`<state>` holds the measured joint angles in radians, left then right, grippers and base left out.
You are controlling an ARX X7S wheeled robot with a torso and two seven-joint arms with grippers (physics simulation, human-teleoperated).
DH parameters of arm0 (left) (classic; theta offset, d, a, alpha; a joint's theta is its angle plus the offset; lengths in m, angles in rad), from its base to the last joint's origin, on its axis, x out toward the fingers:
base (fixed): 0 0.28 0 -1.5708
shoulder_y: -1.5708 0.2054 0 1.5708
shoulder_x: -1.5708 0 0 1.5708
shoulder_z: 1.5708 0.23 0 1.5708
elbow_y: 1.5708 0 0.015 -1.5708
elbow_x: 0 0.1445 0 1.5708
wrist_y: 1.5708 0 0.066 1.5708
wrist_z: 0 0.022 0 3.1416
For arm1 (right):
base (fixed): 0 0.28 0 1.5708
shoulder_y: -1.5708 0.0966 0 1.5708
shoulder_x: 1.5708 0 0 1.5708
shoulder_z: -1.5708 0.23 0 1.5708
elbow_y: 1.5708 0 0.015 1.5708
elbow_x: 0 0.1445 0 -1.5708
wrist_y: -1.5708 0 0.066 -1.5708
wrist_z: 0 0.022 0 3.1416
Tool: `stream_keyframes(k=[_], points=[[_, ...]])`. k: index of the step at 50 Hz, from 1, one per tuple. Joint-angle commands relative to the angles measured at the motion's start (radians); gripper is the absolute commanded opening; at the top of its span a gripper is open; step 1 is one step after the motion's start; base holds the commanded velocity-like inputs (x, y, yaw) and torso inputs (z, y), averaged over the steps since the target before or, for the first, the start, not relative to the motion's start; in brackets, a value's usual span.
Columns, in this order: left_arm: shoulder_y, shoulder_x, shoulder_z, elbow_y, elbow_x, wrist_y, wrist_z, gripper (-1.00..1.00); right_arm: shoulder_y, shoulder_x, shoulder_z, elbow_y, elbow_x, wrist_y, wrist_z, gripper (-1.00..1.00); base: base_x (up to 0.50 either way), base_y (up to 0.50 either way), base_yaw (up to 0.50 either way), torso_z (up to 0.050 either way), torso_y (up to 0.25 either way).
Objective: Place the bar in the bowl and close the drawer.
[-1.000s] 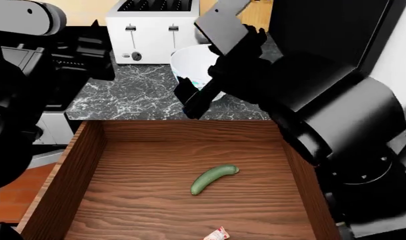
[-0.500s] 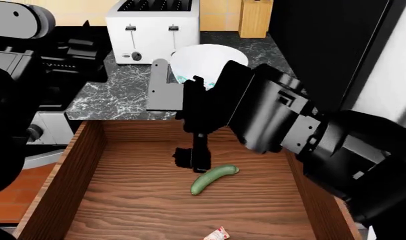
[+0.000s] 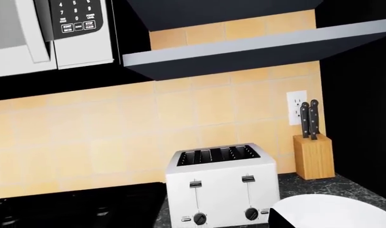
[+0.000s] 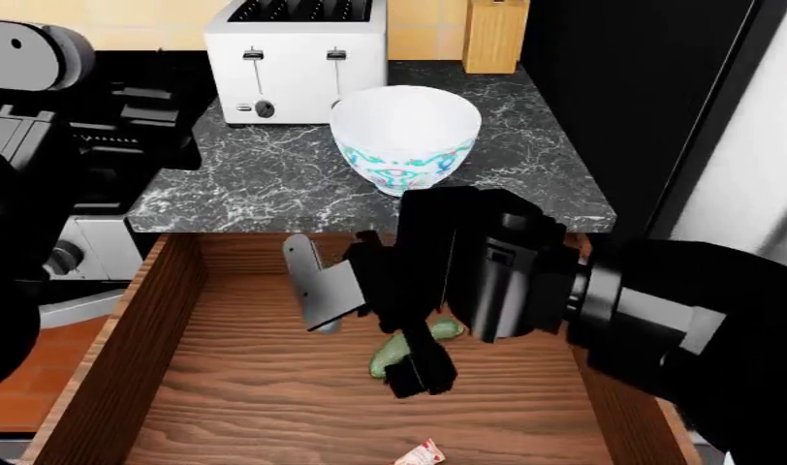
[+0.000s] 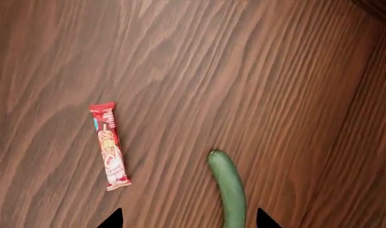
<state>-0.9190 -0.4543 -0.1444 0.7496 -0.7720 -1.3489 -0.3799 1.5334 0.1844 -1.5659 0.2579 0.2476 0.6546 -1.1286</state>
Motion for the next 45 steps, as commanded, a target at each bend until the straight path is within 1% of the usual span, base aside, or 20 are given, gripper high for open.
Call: stream_keyframes(k=[1,7,15,21,45], points=[[0.014,-0.004,-0.005,0.002,-0.007,0.007,-0.006,1.0,-0.039,0.003,-0.038,-0.031,0.004,-0.049,-0.023,1.0,0.0,0.0,0.0,0.0,0.0],[0.017,-0.004,0.01,-0.008,0.0,0.022,-0.007,1.0,-0.071,-0.001,-0.033,-0.058,0.006,-0.071,0.002,1.0,0.0,0.0,0.0,0.0,0.0],[0.023,-0.009,0.014,-0.011,-0.001,0.031,-0.01,1.0,-0.093,0.028,-0.05,-0.186,0.025,-0.004,0.016,1.0,0.0,0.0,0.0,0.0,0.0],[0.025,-0.011,0.018,-0.014,-0.002,0.039,-0.012,1.0,-0.108,0.05,-0.09,-0.228,0.014,0.003,0.012,1.0,0.0,0.0,0.0,0.0,0.0],[0.059,-0.026,0.025,-0.02,0.003,0.078,-0.017,1.0,-0.155,0.045,-0.172,-0.164,-0.032,-0.07,0.002,1.0,0.0,0.0,0.0,0.0,0.0]])
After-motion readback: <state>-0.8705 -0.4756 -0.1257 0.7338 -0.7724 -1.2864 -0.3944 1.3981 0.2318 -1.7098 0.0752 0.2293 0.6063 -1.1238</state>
